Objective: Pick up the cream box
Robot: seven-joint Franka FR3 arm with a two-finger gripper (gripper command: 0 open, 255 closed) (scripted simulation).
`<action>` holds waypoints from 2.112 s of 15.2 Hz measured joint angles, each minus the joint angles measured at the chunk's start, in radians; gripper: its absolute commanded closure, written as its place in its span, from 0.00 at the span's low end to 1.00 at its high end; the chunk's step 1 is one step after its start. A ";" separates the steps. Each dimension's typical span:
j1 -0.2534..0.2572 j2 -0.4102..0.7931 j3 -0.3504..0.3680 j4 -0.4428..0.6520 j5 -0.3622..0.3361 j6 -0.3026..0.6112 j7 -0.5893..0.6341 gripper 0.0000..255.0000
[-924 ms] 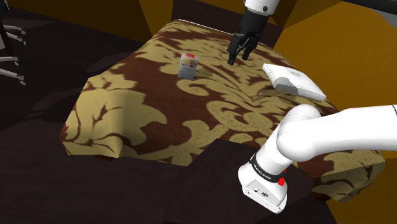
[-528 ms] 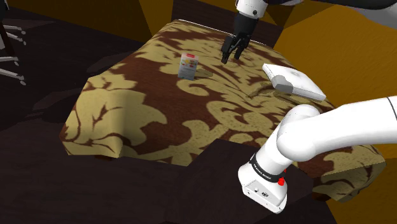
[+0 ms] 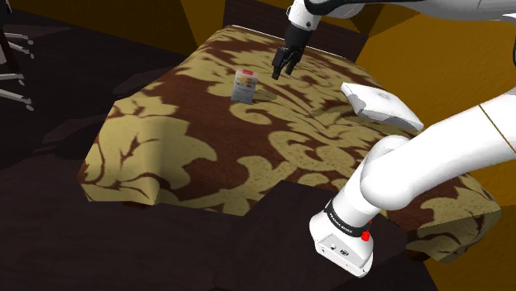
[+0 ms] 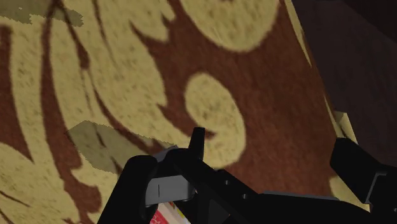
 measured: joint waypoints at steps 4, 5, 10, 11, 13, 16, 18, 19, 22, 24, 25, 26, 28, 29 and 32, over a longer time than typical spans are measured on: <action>0.020 0.142 -0.056 0.089 0.046 0.065 -0.105 0.00; 0.025 0.186 -0.071 0.119 0.064 0.082 -0.136 0.00; 0.036 0.388 -0.124 0.268 0.170 0.133 -0.289 0.00; 0.035 0.430 -0.129 0.304 0.195 0.137 -0.317 0.00; 0.026 0.510 -0.138 0.380 0.245 0.134 -0.379 0.00; 0.005 0.640 -0.136 0.497 0.323 0.135 -0.460 0.00; -0.019 0.727 -0.129 0.598 0.370 0.113 -0.510 0.00; -0.032 0.769 -0.124 0.648 0.391 0.102 -0.531 0.00; -0.078 0.912 -0.101 0.818 0.452 0.065 -0.586 0.00; -0.084 0.941 -0.093 0.843 0.464 0.069 -0.595 0.00; -0.087 0.952 -0.091 0.846 0.468 0.076 -0.601 0.00; -0.085 0.951 -0.090 0.831 0.470 0.090 -0.604 0.00; -0.087 0.961 -0.087 0.820 0.476 0.110 -0.611 0.00; -0.088 0.966 -0.086 0.815 0.479 0.120 -0.615 0.00; -0.088 0.971 -0.084 0.806 0.482 0.134 -0.619 1.00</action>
